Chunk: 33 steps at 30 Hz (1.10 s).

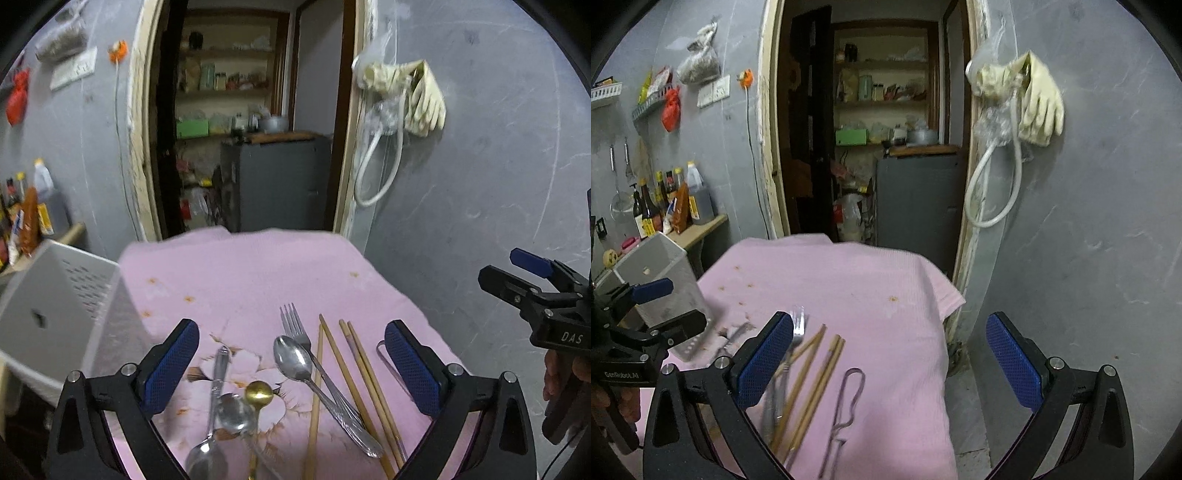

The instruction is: Organize utensils

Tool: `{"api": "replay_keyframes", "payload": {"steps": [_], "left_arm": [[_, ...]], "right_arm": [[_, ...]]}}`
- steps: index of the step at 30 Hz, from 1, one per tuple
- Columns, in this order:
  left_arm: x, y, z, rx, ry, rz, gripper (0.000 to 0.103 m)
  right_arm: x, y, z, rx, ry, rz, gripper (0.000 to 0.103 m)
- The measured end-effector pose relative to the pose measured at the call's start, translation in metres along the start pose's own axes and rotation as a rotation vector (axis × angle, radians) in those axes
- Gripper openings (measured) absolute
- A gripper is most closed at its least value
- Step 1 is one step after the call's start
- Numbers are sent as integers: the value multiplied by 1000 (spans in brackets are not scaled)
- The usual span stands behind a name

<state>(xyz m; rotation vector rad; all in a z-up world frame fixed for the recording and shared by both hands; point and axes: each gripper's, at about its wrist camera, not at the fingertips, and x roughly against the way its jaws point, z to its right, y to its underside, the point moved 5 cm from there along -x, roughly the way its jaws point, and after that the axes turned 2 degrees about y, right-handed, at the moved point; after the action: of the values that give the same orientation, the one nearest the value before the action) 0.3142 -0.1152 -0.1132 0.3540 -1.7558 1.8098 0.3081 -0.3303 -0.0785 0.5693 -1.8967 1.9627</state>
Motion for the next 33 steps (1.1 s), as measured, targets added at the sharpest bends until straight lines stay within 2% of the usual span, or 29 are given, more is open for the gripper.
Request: {"api": "replay_keyframes", "payload": {"steps": [3,6,8,10,15,18,20,26,28,33], "left_arm": [[-28,7,-3,9,2,-56,90],[-51,16,-7,29,-1,-113,80],[-68,23,-12,57,-5,-163,72],[-84,30,-17,92,-6,-212,65],[-108,42,-30,182,18,-303,51],[-117,47,-34,221,33,-341,44],[-119,48,-37,230,40,-334,41],[-127,45,-38,260,86,-358,29],[-132,43,-39,271,101,-368,29],[-137,39,-39,270,103,-413,16]], "right_arm": [[-34,13,1,-15,-48,-66,91],[-68,33,-3,-27,-107,-164,73],[-88,46,-7,-36,-139,-230,57],[-104,60,-12,-45,-170,-284,51],[-130,85,-27,-85,-249,-394,50],[-139,95,-40,-65,-245,-421,50],[-139,99,-45,-52,-245,-432,50],[-141,104,-61,46,-158,-481,42],[-139,103,-63,37,-144,-499,40],[-138,102,-65,12,-122,-533,38]]}}
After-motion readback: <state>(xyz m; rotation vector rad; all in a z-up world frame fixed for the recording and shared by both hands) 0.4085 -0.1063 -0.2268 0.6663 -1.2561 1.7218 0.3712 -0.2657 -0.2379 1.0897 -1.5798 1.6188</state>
